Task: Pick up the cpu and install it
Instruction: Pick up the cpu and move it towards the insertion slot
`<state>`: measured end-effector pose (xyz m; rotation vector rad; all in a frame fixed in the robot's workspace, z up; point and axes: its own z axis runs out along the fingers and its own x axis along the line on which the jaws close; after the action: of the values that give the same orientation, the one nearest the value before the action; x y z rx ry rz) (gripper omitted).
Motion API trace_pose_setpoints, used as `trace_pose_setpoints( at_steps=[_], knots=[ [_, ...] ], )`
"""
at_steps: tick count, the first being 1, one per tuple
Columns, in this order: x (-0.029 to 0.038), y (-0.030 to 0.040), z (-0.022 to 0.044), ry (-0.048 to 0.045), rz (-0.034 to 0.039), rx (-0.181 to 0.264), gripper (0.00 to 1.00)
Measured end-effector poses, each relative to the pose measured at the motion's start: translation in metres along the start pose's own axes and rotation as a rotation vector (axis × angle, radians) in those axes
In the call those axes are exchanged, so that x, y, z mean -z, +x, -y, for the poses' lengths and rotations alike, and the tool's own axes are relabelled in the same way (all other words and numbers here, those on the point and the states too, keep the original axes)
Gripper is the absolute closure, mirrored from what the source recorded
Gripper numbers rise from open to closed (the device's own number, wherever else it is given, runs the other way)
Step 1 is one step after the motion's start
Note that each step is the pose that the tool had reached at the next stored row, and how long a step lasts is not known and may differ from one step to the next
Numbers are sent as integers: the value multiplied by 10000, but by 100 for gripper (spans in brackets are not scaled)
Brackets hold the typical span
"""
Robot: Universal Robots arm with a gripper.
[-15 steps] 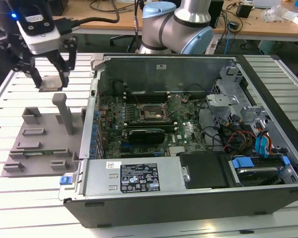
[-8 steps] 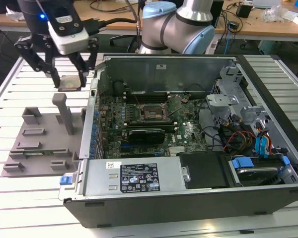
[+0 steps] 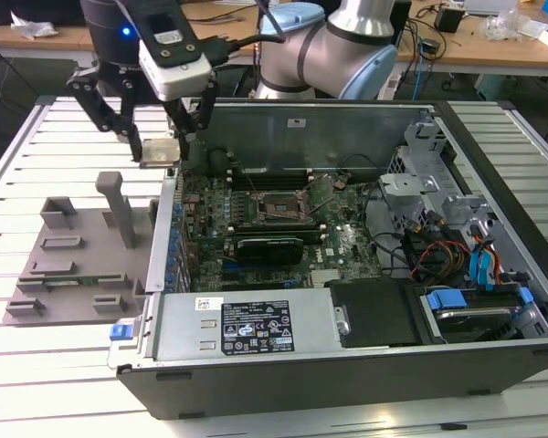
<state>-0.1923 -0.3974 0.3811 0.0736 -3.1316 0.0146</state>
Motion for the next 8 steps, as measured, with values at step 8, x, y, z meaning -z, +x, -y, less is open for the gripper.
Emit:
trace_pose_setpoints(
  at_steps=[8],
  knots=[
    [-30,-330,-6,-1,-53,2,45]
  ],
)
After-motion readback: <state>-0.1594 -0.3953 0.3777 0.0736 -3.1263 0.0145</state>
